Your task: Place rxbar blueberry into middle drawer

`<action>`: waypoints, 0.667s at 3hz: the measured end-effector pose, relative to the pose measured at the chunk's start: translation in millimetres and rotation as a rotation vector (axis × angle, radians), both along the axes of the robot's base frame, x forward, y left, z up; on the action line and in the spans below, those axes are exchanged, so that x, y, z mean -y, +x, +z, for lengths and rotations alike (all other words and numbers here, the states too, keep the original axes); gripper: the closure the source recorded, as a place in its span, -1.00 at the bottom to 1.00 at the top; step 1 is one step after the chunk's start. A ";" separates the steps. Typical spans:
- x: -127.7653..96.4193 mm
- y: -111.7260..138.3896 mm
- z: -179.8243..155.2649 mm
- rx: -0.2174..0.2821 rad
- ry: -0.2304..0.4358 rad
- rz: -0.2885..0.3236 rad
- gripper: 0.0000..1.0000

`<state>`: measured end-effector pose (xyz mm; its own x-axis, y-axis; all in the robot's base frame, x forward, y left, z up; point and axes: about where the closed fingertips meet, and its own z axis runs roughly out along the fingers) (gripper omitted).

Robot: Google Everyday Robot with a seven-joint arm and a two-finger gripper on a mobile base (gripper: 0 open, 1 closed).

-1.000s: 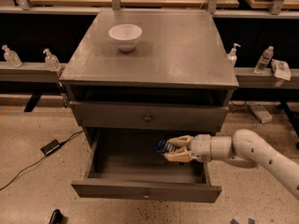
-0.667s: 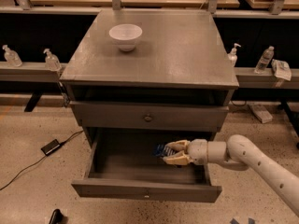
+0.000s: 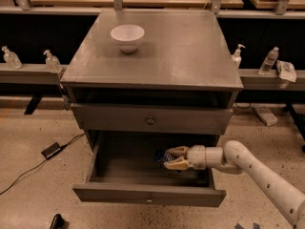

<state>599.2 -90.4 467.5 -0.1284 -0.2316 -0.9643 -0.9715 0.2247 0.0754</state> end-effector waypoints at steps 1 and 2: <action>-5.1 4.1 -11.5 -0.004 -0.026 -0.011 -0.41; -11.6 6.1 -18.9 -0.005 -0.047 -0.021 -0.88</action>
Offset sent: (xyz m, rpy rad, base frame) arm 0.0094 0.0142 -0.0275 -0.0786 0.0041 -0.0448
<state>605.3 -78.7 448.6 -0.1389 -0.2735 -0.9518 -0.9661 0.2488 0.0694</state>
